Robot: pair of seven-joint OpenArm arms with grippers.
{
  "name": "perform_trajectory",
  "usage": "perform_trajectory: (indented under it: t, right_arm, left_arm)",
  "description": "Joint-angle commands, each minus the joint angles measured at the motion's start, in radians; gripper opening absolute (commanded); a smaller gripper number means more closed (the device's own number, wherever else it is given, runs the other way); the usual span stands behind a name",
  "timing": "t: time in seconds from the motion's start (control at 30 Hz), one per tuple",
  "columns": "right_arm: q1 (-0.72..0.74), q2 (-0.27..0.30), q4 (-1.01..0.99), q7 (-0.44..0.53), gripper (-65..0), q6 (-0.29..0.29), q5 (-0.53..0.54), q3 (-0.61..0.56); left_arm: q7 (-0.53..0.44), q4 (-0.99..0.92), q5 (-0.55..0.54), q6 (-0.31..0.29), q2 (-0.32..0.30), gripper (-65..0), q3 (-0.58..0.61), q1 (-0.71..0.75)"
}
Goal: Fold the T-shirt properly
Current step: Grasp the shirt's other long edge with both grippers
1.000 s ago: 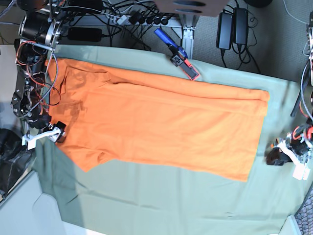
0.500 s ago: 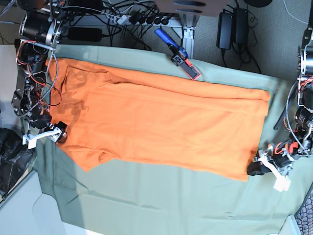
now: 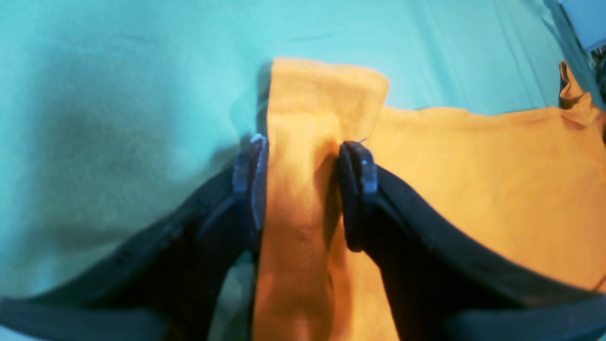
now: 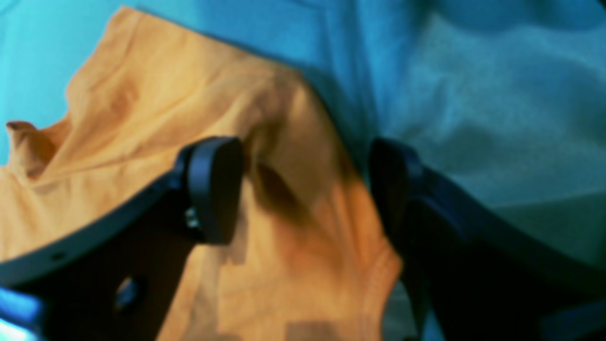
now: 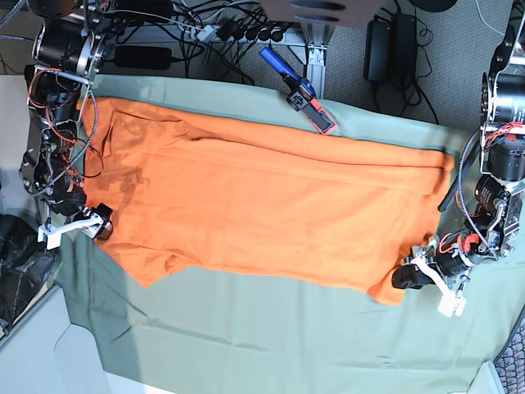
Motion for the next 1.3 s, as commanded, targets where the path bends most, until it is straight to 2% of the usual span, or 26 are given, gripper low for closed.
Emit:
perform_trajectory:
  t: [0.0, 0.1, 0.2, 0.3, 0.43, 0.53, 0.6, 0.7, 0.77, 0.93, 1.07, 1.27]
  right_arm:
    - [0.021, 0.016, 0.012, -0.012, -23.5, 0.075, 0.011, 0.003]
    - [0.021, 0.016, 0.012, -0.012, -23.5, 0.075, 0.015, 0.003]
    - [0.021, 0.015, 0.012, -0.019, -23.5, 0.079, 0.052, 0.003]
    - [0.021, 0.008, 0.012, -0.028, -23.5, 0.079, 0.055, 0.003]
    - [0.021, -0.004, 0.012, -0.038, -23.6, 0.079, 0.051, 0.003]
    - [0.021, -0.006, 0.012, -0.037, -23.7, 0.078, 0.052, 0.003]
    - [0.021, -0.006, 0.013, -0.037, -28.4, 0.078, 0.051, 0.003]
    - [0.021, -0.006, 0.015, -0.037, -42.7, 0.078, 0.051, 0.003]
    - [0.021, -0.006, 0.015, -0.036, -48.2, 0.078, 0.051, 0.003]
    - [0.021, 0.000, 0.022, -0.030, -54.3, 0.078, 0.051, 0.003]
    - [0.021, 0.002, 0.043, -0.048, -65.0, 0.078, 0.051, 0.012]
    - [0.021, 0.002, 0.103, -0.072, -65.0, 0.078, 0.052, 0.018]
  left_arm:
    - [-0.006, 0.013, -0.019, -0.009, -0.010, -38.0, -0.003, -0.031]
    - [0.030, 0.013, -0.066, -0.014, -0.010, -38.0, -0.003, -0.033]
    - [0.062, 0.013, -0.116, -0.079, -0.010, -38.1, -0.003, -0.033]
    - [0.067, 0.013, -0.130, -0.084, -0.010, -38.6, -0.003, -0.033]
    - [0.068, 0.013, -0.129, -0.084, -0.010, -47.9, -0.003, -0.033]
    - [0.068, 0.013, -0.129, -0.084, -0.010, -48.7, -0.003, -0.033]
    - [0.068, 0.013, -0.129, -0.084, -0.010, -52.2, -0.003, -0.032]
    - [0.067, 0.013, -0.129, -0.084, -0.010, -61.6, -0.003, -0.033]
    - [0.068, 0.013, -0.129, -0.084, -0.011, -64.2, -0.004, -0.033]
    - [0.072, 0.021, -0.134, -0.084, -0.018, -64.2, -0.004, -0.033]
    - [0.112, 0.029, -0.201, -0.084, -0.035, -64.2, -0.004, -0.031]
    - [0.117, 0.029, -0.203, -0.084, -0.045, -65.0, -0.004, -0.027]
